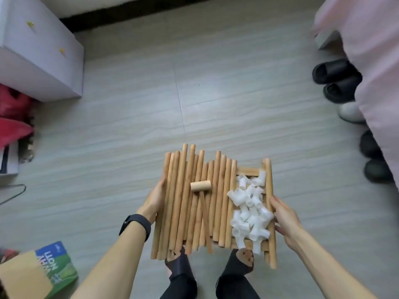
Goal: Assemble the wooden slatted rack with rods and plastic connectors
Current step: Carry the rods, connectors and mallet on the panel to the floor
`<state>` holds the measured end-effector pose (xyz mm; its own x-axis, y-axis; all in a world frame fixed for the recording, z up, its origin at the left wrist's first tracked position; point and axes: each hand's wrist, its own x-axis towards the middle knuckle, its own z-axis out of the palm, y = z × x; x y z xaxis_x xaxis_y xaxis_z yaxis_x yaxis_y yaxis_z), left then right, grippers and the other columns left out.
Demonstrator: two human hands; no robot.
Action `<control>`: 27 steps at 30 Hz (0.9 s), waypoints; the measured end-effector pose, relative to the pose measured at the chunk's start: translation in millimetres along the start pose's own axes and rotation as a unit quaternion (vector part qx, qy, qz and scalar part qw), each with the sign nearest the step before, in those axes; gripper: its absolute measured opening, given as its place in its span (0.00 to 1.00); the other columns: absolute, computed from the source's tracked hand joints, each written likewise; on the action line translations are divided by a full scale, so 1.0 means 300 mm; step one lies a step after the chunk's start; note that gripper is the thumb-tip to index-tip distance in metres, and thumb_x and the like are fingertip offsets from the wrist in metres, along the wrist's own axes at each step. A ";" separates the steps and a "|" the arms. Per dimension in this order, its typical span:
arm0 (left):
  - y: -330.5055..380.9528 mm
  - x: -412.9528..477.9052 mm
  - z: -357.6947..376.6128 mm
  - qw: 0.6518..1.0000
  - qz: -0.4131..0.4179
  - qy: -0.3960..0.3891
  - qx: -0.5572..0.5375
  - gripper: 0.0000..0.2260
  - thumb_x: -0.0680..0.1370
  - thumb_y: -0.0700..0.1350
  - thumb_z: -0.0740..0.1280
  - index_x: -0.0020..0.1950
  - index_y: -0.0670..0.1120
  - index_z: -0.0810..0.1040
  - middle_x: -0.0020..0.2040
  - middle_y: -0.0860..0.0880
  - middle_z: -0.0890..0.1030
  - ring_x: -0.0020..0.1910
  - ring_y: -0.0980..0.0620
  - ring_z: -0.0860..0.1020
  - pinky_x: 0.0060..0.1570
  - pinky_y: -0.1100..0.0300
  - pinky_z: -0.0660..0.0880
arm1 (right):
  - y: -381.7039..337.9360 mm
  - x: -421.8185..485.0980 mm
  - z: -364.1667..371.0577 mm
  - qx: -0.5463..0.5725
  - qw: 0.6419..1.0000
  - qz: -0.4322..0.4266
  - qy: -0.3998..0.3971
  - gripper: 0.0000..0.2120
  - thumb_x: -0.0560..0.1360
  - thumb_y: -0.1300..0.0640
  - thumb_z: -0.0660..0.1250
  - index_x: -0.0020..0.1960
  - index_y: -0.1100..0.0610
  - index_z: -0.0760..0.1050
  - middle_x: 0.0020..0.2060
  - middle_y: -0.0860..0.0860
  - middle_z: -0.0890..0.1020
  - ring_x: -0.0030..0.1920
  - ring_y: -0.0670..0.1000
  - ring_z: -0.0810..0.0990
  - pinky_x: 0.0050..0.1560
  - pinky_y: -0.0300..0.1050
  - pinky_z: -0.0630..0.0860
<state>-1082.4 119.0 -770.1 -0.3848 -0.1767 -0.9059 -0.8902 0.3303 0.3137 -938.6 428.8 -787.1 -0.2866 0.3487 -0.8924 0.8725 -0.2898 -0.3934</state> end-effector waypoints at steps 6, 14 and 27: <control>-0.259 0.285 0.073 0.999 -0.034 0.007 0.011 0.23 0.80 0.70 0.53 0.62 0.56 0.74 0.56 0.48 0.78 0.52 0.47 0.77 0.61 0.44 0.71 | 0.241 0.301 0.099 -0.030 0.999 0.019 -0.002 0.16 0.81 0.44 0.62 0.67 0.46 0.77 0.58 0.46 0.83 0.55 0.48 0.81 0.47 0.45 0.76; -0.390 0.684 0.104 1.000 -0.008 0.008 0.004 0.28 0.78 0.73 0.52 0.66 0.56 0.73 0.61 0.47 0.77 0.58 0.45 0.75 0.62 0.43 0.69 | 0.397 0.644 0.292 -0.044 0.999 -0.012 0.017 0.22 0.79 0.41 0.66 0.70 0.48 0.75 0.63 0.47 0.80 0.62 0.52 0.78 0.65 0.53 0.74; -0.333 1.036 0.091 0.998 0.042 -0.047 0.013 0.35 0.78 0.73 0.52 0.75 0.50 0.66 0.70 0.40 0.73 0.66 0.36 0.72 0.67 0.32 0.68 | 0.325 0.962 0.473 -0.103 0.981 -0.142 0.080 0.32 0.77 0.33 0.63 0.72 0.53 0.74 0.68 0.52 0.77 0.67 0.57 0.75 0.66 0.54 0.72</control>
<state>-1106.5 56.4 -1090.8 -0.4326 -0.0589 -0.8997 -0.8484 0.3644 0.3840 -992.3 374.9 -1114.4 -0.4779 0.5296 -0.7008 0.8326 0.0188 -0.5535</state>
